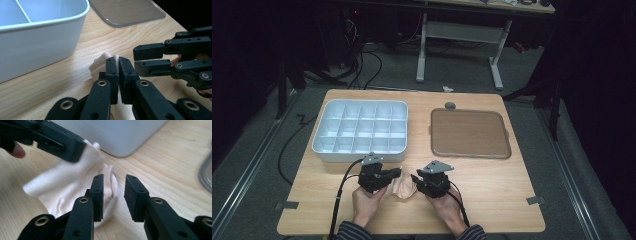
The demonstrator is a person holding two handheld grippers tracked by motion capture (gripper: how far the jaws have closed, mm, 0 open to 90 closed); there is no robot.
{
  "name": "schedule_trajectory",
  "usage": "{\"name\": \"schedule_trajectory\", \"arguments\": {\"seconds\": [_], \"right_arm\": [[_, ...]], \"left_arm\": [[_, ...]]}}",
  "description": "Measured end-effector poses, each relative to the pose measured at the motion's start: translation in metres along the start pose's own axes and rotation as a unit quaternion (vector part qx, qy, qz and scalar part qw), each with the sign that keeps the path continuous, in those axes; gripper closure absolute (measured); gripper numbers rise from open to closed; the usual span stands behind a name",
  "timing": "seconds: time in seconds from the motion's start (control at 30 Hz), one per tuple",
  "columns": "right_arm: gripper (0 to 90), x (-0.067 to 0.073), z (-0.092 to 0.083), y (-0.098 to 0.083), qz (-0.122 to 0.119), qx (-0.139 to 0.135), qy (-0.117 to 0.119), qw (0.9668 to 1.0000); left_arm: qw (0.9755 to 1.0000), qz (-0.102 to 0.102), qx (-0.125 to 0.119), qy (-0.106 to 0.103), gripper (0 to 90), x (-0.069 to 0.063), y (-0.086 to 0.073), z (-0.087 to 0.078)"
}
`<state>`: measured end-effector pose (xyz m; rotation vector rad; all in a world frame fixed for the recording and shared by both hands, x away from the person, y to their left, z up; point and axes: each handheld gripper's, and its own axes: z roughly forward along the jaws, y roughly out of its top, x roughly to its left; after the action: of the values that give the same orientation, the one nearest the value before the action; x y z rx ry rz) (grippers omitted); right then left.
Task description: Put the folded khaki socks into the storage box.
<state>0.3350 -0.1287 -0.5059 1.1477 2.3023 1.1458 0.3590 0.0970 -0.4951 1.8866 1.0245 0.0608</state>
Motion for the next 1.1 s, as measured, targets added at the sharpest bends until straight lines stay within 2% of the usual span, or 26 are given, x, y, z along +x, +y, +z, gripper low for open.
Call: {"name": "schedule_trajectory", "arguments": {"seconds": [0.13,0.23,0.37,0.47,0.67,1.1], "right_arm": [[62.8,-0.002,0.002,-0.008,0.011,0.009,0.004,0.9999],[63.2,0.000,0.005,-0.013,0.022,0.018,0.012,0.9995],[74.7,0.003,0.010,-0.015,0.012,0.030,0.016,0.9993],[79.0,0.004,0.012,-0.015,0.004,0.032,0.014,0.9994],[81.3,0.005,0.014,-0.012,-0.007,0.034,0.013,0.9993],[82.2,0.002,0.018,-0.012,-0.003,0.031,0.020,0.9993]], "left_arm": [[1.0000,0.001,0.000,0.001,87.1,-0.002,0.000,0.001],[1.0000,0.002,0.000,0.001,87.1,-0.003,0.000,0.002],[1.0000,-0.001,0.001,-0.004,87.1,-0.004,0.001,0.003],[1.0000,0.001,0.002,-0.007,87.1,-0.005,0.002,0.004],[0.9999,0.012,0.006,-0.008,87.0,-0.010,0.006,0.008],[0.9993,0.027,0.019,-0.015,87.1,-0.017,0.014,0.020]]}}
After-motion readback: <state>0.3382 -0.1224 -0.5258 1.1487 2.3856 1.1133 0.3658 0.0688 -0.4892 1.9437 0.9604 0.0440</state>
